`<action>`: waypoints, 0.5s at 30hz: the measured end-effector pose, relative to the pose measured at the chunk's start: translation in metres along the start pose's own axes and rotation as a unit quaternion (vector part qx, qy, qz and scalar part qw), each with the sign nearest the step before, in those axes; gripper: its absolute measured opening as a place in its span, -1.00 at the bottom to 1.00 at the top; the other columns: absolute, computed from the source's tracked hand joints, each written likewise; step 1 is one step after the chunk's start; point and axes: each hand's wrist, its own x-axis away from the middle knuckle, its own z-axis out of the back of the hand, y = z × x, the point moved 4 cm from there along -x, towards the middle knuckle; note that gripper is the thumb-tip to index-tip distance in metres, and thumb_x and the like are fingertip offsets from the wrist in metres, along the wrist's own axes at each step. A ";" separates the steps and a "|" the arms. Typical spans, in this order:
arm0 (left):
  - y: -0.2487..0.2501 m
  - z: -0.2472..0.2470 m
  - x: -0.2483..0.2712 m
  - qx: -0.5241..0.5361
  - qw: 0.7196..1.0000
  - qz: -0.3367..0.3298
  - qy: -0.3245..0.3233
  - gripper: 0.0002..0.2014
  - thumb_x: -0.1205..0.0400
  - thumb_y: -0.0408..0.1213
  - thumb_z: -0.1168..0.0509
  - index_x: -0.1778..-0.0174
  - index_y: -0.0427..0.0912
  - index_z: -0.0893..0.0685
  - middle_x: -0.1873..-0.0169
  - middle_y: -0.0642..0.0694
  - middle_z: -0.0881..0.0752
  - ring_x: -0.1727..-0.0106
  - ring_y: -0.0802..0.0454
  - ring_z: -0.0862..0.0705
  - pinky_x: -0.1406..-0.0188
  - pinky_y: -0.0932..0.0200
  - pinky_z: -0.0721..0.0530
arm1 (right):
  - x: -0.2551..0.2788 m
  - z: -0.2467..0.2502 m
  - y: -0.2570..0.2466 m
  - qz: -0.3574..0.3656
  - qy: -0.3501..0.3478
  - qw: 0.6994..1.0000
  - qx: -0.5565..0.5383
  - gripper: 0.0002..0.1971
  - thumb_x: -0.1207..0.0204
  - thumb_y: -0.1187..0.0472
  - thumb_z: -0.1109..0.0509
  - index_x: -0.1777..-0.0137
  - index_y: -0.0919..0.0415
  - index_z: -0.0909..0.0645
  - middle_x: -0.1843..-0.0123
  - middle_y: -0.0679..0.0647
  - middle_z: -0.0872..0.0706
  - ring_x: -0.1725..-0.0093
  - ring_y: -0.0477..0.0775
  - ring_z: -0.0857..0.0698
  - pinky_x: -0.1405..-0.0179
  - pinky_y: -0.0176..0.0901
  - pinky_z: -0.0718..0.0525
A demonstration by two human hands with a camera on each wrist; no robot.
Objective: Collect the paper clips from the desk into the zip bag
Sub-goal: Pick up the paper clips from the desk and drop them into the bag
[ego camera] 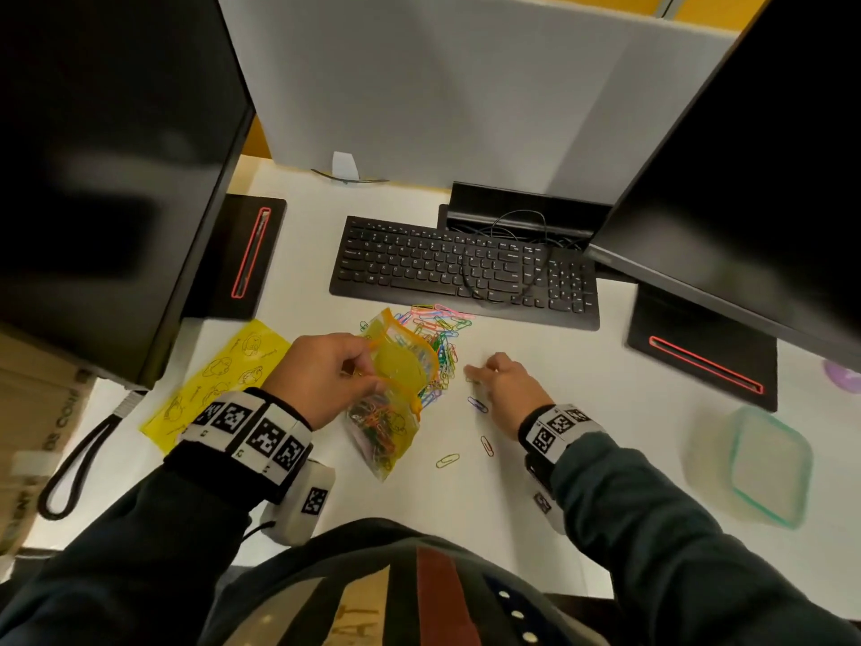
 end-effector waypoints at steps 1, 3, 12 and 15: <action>0.000 0.000 0.001 -0.001 1.000 -0.002 -0.002 -0.86 -0.34 -0.29 -0.53 0.42 -0.16 -0.69 0.15 -0.09 -0.79 -0.21 0.08 -0.64 -0.14 0.01 -0.65 | 0.001 -0.001 0.000 0.002 -0.013 1.000 0.006 -0.50 -0.59 0.31 -0.17 -0.52 0.03 -0.33 -0.34 0.19 -0.42 -0.32 0.27 -0.47 -0.30 -0.03 -0.50; 0.000 0.001 0.002 0.002 1.000 -0.004 -0.002 -0.86 -0.35 -0.29 -0.53 0.42 -0.16 -0.69 0.14 -0.08 -0.79 -0.25 0.12 -0.62 -0.14 0.06 -0.64 | 0.009 -0.003 0.001 0.017 -0.030 0.999 0.035 -0.50 -0.57 0.36 -0.18 -0.50 0.06 -0.36 -0.34 0.20 -0.43 -0.29 0.27 -0.47 -0.26 -0.03 -0.52; 0.000 0.000 0.006 -0.007 1.000 -0.001 0.001 -0.81 -0.34 -0.30 -0.53 0.48 -0.03 -0.64 0.08 -0.13 -0.80 -0.18 0.08 -0.67 -0.11 0.00 -0.67 | 0.031 -0.017 -0.007 -0.013 0.027 0.999 -0.013 -0.78 -0.55 0.20 -0.29 -0.13 0.24 -0.64 -0.11 0.19 -0.59 -0.10 0.25 -0.63 -0.06 -0.14 -0.57; 0.004 -0.002 0.005 -0.009 1.000 -0.006 -0.005 -0.79 -0.34 -0.31 -0.53 0.49 -0.01 -0.63 0.15 -0.13 -0.80 -0.14 0.01 -0.69 -0.08 -0.03 -0.67 | 0.022 -0.013 -0.015 -0.046 0.024 0.999 0.014 -0.74 -0.53 0.41 -0.20 -0.17 0.34 -0.60 -0.15 0.26 -0.63 -0.12 0.29 -0.65 -0.10 -0.06 -0.59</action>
